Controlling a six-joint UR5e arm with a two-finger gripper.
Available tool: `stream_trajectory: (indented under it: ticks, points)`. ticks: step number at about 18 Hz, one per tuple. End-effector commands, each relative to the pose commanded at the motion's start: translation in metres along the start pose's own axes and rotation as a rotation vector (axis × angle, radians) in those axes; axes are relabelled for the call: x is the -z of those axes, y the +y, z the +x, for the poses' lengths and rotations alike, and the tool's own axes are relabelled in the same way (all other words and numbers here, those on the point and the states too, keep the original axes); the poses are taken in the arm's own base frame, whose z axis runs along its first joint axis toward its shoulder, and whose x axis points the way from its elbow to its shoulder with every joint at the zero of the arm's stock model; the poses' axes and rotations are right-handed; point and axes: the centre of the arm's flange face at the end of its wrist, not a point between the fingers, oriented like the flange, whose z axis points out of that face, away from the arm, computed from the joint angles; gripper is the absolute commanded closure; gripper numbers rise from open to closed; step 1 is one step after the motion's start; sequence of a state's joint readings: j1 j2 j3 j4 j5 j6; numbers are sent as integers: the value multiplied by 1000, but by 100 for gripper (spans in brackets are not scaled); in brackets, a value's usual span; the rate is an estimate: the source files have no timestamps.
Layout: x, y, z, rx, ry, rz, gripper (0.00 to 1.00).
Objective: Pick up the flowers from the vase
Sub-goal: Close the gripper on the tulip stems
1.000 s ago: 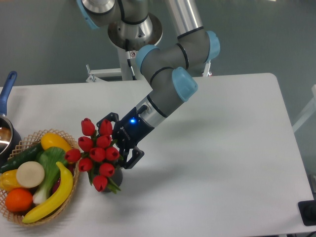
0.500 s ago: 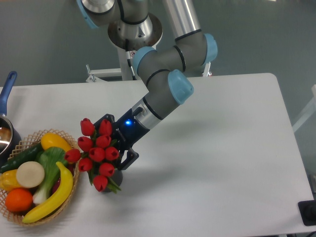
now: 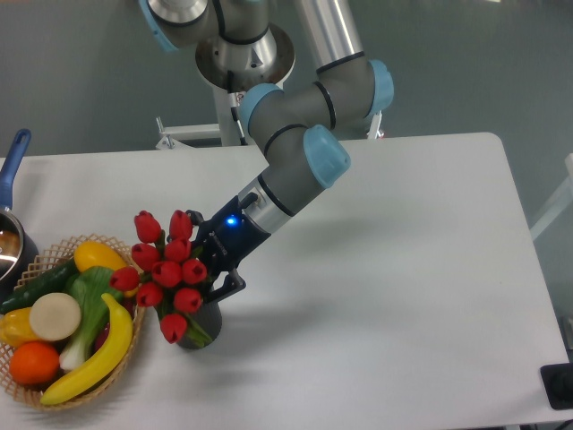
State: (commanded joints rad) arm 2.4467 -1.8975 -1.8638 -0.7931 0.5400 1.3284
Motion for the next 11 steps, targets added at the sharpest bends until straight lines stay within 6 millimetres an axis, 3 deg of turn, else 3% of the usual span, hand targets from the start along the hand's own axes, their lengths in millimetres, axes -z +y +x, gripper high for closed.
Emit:
stream_trajectory:
  ticks: [3, 11]
  points:
    - [0, 2, 0, 3, 0, 0, 57]
    - [3, 2, -1, 6, -3, 5, 60]
